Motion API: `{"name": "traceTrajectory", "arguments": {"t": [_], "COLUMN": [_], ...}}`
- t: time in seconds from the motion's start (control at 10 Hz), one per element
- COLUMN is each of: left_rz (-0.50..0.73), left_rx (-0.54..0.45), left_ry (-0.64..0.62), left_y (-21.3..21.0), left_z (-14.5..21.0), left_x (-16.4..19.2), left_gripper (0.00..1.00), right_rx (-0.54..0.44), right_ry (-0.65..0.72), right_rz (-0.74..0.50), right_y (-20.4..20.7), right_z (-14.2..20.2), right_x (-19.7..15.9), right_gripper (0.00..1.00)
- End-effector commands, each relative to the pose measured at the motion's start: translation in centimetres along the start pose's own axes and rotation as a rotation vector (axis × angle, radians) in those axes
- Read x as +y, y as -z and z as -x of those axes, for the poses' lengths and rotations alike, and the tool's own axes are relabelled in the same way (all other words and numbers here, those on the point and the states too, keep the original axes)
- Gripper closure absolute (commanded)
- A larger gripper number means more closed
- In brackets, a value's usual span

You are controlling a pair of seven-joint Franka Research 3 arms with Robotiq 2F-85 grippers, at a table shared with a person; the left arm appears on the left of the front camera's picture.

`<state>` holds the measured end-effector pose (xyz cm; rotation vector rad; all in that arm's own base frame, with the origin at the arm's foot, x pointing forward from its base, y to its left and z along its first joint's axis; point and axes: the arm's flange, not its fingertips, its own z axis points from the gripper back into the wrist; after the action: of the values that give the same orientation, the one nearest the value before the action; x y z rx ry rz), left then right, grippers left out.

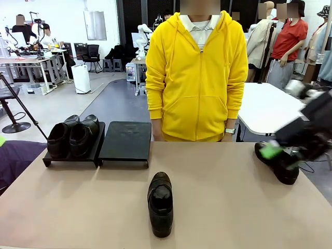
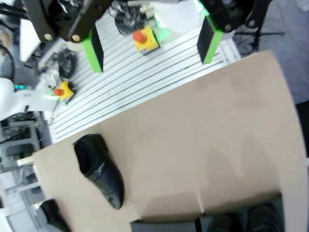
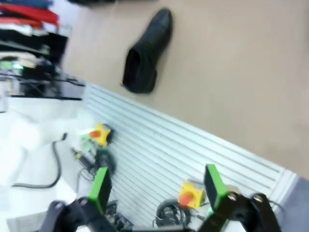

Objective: Organize the shoes by placing them on the stand.
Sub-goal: Pick up one Shoe and place it in the middle of the table, then place the Shoe from the middle of the table onto the Shoes Stand.

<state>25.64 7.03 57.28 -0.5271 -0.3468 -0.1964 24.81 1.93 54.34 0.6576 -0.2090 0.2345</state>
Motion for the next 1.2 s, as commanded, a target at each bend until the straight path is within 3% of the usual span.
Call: {"name": "traceTrajectory", "arguments": {"t": [0.0, 0.2, 0.3, 0.4, 1.1], "left_rz": [-0.009, -0.009, -0.009, -0.009, -0.009], "left_rx": [0.011, 0.011, 0.011, 0.011, 0.011], "left_ry": [-0.012, -0.012, -0.012, -0.012, -0.012], "left_y": [-0.2, -0.2, -0.2, -0.2, -0.2], "left_z": [0.0, 0.0, 0.0, 0.0, 0.0], "left_x": [0.0, 0.0, 0.0, 0.0, 0.0], "left_gripper": [0.0, 0.0, 0.0, 0.0, 0.0], "right_rx": [0.003, 0.005, -0.026, -0.006, -0.006], "right_ry": [0.037, 0.079, 0.117, 0.082, 0.082], "right_rz": [-0.019, -0.058, 0.07, -0.065, -0.065], "right_y": [-2.1, -1.9, 0.1, -3.5, -3.5], "right_z": [2.0, 4.8, 4.7, 3.6, 3.6], "right_x": [-4.2, -7.4, -7.4, -6.2, -6.2], "right_gripper": [0.0, 0.0, 0.0, 0.0, 0.0]}}
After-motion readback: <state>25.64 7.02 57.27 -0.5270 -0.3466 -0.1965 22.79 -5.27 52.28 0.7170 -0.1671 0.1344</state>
